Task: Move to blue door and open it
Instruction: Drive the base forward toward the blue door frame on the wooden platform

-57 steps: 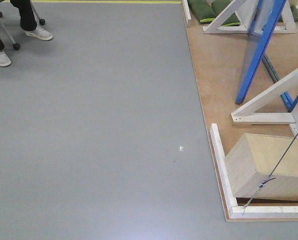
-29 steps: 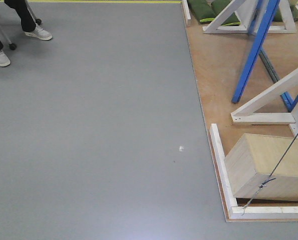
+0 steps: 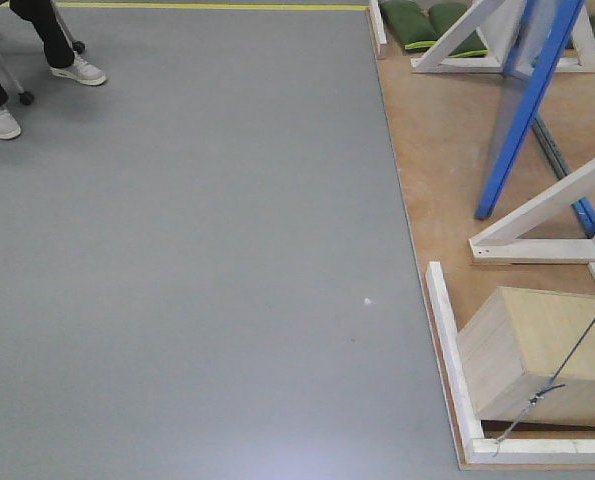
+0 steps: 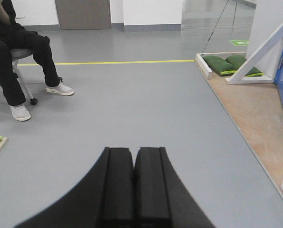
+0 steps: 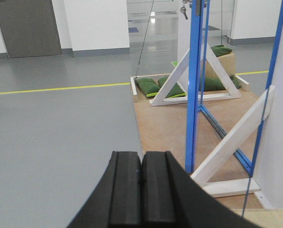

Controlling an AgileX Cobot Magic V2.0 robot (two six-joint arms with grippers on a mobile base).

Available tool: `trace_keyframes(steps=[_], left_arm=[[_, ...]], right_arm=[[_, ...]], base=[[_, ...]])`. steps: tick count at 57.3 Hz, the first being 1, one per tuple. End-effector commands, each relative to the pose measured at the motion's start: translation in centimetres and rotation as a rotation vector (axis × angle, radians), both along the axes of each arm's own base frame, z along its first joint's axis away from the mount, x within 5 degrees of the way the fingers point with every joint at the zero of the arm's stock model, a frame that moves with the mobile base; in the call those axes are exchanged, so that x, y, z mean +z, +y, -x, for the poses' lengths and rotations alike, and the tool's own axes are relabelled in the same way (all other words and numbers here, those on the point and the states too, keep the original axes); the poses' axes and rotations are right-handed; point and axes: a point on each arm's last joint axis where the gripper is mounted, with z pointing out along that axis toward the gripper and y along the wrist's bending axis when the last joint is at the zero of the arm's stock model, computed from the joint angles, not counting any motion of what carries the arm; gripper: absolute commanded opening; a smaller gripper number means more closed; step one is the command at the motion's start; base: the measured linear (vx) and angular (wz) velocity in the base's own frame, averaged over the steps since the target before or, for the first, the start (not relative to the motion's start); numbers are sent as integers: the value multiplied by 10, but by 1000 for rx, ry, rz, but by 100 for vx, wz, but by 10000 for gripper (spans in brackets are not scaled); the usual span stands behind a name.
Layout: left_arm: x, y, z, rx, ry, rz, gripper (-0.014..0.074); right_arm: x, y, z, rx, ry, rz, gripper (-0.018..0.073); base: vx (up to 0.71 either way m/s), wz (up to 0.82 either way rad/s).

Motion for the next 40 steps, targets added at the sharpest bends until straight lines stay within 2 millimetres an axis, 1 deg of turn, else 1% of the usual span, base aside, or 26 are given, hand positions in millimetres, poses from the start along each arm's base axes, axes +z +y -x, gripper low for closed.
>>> trace_keyframes(steps=[1, 16, 40], left_arm=[[17, -1, 1, -12, -115, 6, 73], [17, -1, 1, -12, -115, 6, 73], [17, -1, 1, -12, -115, 6, 73]], right_arm=[[7, -1, -1, -12, -81, 14, 12], [7, -1, -1, -12, -81, 14, 12], [7, -1, -1, -12, -81, 14, 12]], base=[[20, 8], [22, 8], [30, -5]])
